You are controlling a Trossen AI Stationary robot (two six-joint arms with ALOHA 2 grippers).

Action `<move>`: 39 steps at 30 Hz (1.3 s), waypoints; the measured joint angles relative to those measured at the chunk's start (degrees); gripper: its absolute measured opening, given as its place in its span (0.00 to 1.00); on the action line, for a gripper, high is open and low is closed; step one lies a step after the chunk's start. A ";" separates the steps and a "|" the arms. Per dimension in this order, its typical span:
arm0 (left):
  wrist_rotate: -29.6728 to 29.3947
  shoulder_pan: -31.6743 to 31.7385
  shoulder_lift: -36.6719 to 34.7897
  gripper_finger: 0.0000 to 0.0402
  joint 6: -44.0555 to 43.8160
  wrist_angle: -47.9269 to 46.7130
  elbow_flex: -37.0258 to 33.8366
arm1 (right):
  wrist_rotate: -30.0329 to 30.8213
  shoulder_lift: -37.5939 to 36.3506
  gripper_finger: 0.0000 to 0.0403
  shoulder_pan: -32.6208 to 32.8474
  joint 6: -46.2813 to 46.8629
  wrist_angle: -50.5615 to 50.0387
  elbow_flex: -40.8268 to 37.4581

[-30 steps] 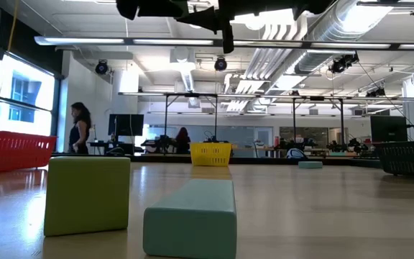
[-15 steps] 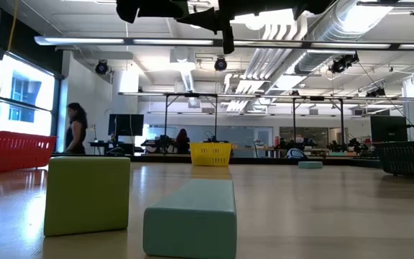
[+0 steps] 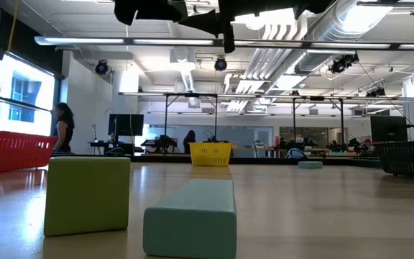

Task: Sort & place blocks by color
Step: Put the blue block into the red bin

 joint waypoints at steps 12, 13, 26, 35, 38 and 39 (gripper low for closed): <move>-10.30 -3.29 -0.91 0.27 -8.86 -19.12 0.00 | 0.42 -0.02 0.58 -0.15 -2.20 -0.18 -0.02; -10.59 -4.01 -1.32 0.27 -11.36 -22.41 0.00 | 0.45 -0.02 0.58 -0.15 -2.88 -0.28 -0.02; -3.55 -8.71 -8.05 0.27 -50.82 -55.98 0.00 | 0.44 -0.02 0.58 -0.01 -3.10 -10.41 -0.02; 5.76 -8.94 -8.83 0.28 -72.10 -72.08 0.00 | -1.09 -0.02 0.58 2.96 -2.86 -17.66 -0.02; 9.25 -8.94 -8.81 0.28 -76.68 -76.03 0.00 | -2.68 -0.02 0.58 4.16 -0.42 -21.79 -0.02; 10.53 -8.94 -8.81 0.28 -78.03 -77.11 0.00 | -3.25 -0.02 0.58 4.54 0.49 -23.30 -0.02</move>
